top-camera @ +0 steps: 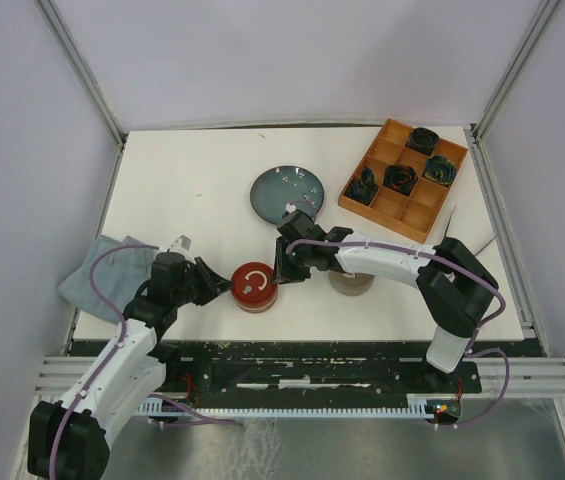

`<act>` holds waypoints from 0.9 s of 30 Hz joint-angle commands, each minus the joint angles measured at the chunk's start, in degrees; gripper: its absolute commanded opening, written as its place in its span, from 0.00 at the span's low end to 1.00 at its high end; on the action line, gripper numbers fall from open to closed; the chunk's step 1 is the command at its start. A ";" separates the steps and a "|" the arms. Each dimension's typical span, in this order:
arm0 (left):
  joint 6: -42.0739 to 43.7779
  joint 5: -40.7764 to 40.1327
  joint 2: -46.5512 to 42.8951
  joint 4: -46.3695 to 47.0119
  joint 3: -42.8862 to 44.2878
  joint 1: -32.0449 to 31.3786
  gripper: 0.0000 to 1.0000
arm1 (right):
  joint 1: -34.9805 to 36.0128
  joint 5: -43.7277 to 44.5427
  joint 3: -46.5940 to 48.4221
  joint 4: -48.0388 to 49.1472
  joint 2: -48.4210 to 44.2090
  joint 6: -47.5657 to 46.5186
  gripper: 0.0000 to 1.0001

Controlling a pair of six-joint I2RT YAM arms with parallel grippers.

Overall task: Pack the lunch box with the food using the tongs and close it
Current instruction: Close the box lid on the packing box.

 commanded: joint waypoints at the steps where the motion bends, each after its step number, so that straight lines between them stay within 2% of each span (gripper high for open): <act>1: -2.07 -0.20 -0.80 1.66 -1.38 -0.42 0.23 | 0.54 0.34 -0.11 -0.21 -0.67 -0.12 0.33; 4: -2.28 0.04 -1.48 1.70 -1.40 -0.56 0.31 | 0.55 0.67 -0.52 -0.87 -0.91 -0.17 0.34; 9: -3.85 0.31 -3.66 0.83 -0.89 -0.54 0.45 | 0.55 -0.54 -1.34 0.28 -2.68 0.81 0.40; 12: -4.33 -0.16 -4.71 -0.28 -0.62 -0.60 0.49 | 0.51 -1.25 -1.10 0.78 -2.97 1.39 0.45; 20: -5.69 0.68 -5.60 -0.67 -1.31 -0.56 0.51 | 0.50 -4.06 -2.62 4.79 -2.90 3.64 0.51; 27: -7.92 2.70 -6.10 0.12 -3.84 -0.64 0.43 | 0.50 -5.07 -5.75 5.63 -2.54 5.16 0.52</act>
